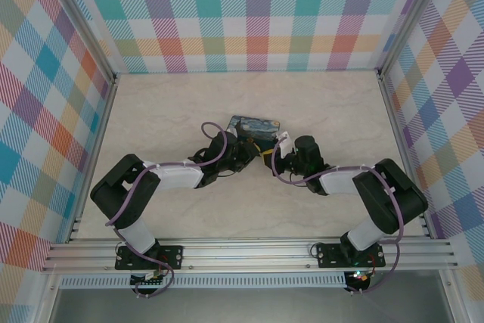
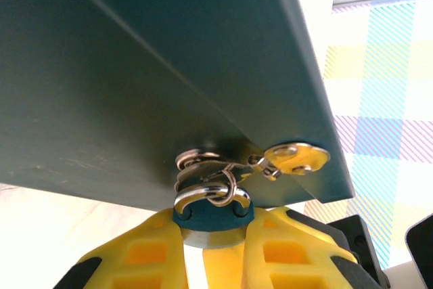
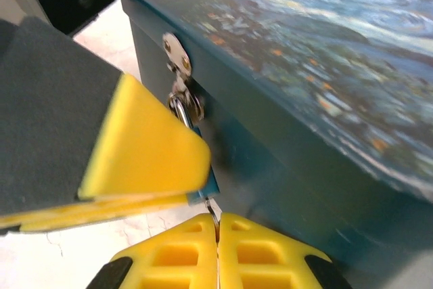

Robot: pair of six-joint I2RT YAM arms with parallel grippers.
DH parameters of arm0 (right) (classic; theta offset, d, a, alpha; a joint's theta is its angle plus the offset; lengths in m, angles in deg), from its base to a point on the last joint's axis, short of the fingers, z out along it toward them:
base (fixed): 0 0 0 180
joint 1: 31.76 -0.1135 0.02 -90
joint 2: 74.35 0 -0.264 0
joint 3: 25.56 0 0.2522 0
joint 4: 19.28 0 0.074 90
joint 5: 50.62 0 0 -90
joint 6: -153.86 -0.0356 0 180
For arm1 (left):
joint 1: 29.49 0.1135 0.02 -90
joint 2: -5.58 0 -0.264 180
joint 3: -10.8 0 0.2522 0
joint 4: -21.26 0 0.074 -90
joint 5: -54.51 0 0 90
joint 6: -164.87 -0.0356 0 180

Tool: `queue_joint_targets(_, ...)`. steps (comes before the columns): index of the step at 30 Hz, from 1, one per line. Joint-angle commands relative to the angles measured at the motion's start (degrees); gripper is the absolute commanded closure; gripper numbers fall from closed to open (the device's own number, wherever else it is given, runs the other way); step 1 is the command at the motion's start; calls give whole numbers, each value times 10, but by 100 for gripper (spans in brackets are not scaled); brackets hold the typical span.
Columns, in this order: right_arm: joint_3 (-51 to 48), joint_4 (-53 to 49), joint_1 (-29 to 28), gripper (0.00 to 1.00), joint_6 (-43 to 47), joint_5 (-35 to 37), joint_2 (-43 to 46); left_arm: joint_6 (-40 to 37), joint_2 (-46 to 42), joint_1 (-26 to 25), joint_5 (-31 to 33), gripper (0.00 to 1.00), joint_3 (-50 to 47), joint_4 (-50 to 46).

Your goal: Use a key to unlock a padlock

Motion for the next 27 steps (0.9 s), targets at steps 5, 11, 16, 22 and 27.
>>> queue_joint_targets(5, 20, 156, -7, 92, -59, 6, -25, 25, 6, -13, -60, 100, 15, 30)
queue_joint_targets(11, 20, 162, -9, 92, -85, -1, -20, 25, 20, -16, -56, 100, 11, 37)
queue_joint_targets(16, -6, 113, -9, 92, -98, 14, -2, 24, 38, -16, -51, 100, 5, 52)
queue_joint_targets(22, -14, 40, -18, 92, -136, 20, 2, 22, 49, -15, -46, 78, 0, 62)
queue_joint_targets(27, -12, -32, -22, 93, -154, 26, 11, 13, 23, -14, -18, 62, -24, 46)
